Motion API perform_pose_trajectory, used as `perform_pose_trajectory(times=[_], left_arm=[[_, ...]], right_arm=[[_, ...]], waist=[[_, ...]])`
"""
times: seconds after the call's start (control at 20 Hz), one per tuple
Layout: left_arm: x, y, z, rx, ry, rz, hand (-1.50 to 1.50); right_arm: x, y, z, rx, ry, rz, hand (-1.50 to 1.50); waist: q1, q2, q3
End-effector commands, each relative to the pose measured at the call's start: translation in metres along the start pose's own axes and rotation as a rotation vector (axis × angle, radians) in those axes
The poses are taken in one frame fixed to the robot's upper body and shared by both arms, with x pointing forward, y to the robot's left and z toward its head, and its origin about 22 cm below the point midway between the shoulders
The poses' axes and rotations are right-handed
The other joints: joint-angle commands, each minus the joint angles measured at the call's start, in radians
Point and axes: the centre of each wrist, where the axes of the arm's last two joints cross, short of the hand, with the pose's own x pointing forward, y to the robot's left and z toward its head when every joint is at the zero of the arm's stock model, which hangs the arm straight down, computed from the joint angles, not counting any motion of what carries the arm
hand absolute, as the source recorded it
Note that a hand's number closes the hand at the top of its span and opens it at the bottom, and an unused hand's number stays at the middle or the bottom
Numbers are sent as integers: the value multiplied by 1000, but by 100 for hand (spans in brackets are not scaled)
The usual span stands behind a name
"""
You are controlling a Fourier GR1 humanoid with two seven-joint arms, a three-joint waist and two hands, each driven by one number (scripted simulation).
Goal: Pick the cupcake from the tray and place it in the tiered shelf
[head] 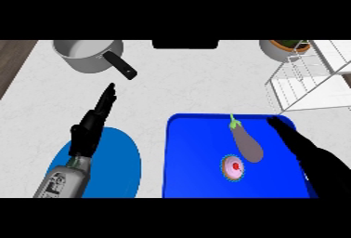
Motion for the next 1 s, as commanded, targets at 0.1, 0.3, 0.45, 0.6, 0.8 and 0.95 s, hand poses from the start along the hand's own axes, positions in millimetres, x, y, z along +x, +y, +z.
perform_pose_trajectory(times=[0.1, 0.3, 0.45, 0.6, 0.8, 0.95], left_arm=[[2, -3, -6, -6, 5, -15, 0], [2, 4, -3, -14, 5, -12, 0], [6, -7, -2, -11, 7, -5, 0], [-4, -12, 9, -4, -1, -3, 0], [12, -4, 16, -12, -1, -2, 0], [11, -3, -17, 5, -3, 0, 0]], right_arm=[[21, 16, 18, -35, 11, 7, -150], [4, 28, -13, -43, 36, 41, -150], [15, 30, 8, -52, 49, 28, -150], [15, 32, -6, -34, 43, 22, -150], [21, 40, -7, -35, 64, 13, -150], [44, 35, -24, -43, 74, 20, -150]], waist=[[-5, 0, 1], [-3, 1, 1], [-5, 0, 1], [-2, 0, 1], [0, -1, 1], [-1, 2, 0]])
